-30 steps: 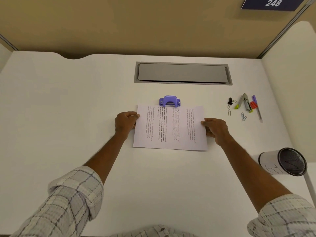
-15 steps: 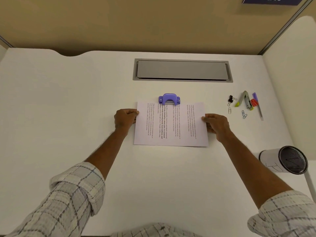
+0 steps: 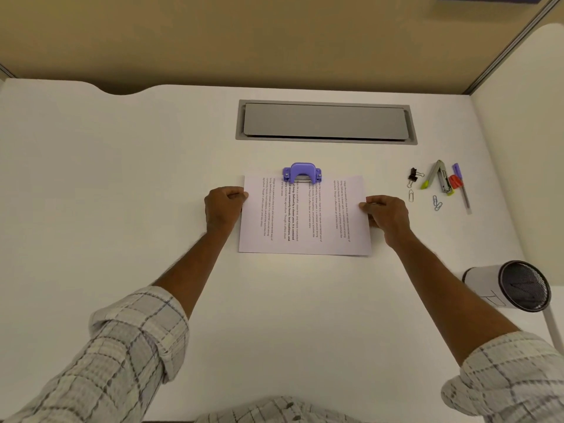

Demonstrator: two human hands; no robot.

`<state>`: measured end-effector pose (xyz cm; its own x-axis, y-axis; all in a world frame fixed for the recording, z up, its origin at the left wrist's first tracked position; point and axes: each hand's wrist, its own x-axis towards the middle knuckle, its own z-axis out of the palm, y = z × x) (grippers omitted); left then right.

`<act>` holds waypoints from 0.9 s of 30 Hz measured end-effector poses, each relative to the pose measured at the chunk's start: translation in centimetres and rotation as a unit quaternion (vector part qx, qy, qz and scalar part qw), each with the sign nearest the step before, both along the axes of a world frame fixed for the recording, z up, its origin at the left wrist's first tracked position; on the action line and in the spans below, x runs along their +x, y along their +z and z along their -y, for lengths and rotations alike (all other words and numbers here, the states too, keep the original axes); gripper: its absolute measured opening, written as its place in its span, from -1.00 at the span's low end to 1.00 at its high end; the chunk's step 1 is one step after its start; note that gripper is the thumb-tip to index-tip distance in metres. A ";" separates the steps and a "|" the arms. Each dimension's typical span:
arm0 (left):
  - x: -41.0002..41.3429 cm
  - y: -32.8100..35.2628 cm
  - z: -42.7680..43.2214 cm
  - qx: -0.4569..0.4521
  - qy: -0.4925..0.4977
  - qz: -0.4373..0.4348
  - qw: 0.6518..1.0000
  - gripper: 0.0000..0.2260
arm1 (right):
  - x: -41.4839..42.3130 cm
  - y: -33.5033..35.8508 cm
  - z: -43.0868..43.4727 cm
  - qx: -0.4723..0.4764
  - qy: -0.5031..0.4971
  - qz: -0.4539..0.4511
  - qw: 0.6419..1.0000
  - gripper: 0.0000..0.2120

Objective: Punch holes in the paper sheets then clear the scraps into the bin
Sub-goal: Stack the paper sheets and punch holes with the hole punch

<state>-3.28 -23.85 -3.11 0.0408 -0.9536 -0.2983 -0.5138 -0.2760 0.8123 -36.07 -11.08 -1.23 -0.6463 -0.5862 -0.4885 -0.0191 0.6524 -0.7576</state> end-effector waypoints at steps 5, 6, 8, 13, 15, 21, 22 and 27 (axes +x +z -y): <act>-1.7 1.4 -2.9 -0.109 -0.090 0.088 0.986 -0.60 | 0.9 0.2 -0.1 0.003 0.055 -0.168 0.984 -0.74; -2.1 1.4 -4.1 -0.145 -0.138 0.101 0.975 -0.59 | 1.3 0.4 -0.1 -0.008 0.079 -0.233 0.969 -0.73; -3.2 1.0 -6.7 -0.213 -0.250 0.127 0.936 -0.57 | 2.2 0.9 0.4 -0.040 0.131 -0.328 0.935 -0.73; -6.5 -1.4 -11.9 -0.207 -0.429 0.210 0.854 -0.44 | 5.1 1.4 3.6 -0.069 0.355 -0.417 0.834 -0.58; -7.4 -2.2 -12.6 -0.174 -0.448 0.230 0.846 -0.39 | 6.1 1.5 4.9 -0.073 0.408 -0.393 0.821 -0.51; -7.7 -3.6 -12.3 -0.143 -0.451 0.279 0.836 -0.33 | 6.9 1.8 8.3 -0.023 0.522 -0.404 0.751 -0.33; -7.6 -3.7 -12.3 -0.146 -0.451 0.279 0.835 -0.33 | 7.0 1.7 8.5 -0.012 0.530 -0.404 0.746 -0.34; -7.6 -4.0 -12.2 -0.153 -0.449 0.276 0.836 -0.31 | 7.5 1.6 8.7 -0.026 0.509 -0.359 0.781 -0.47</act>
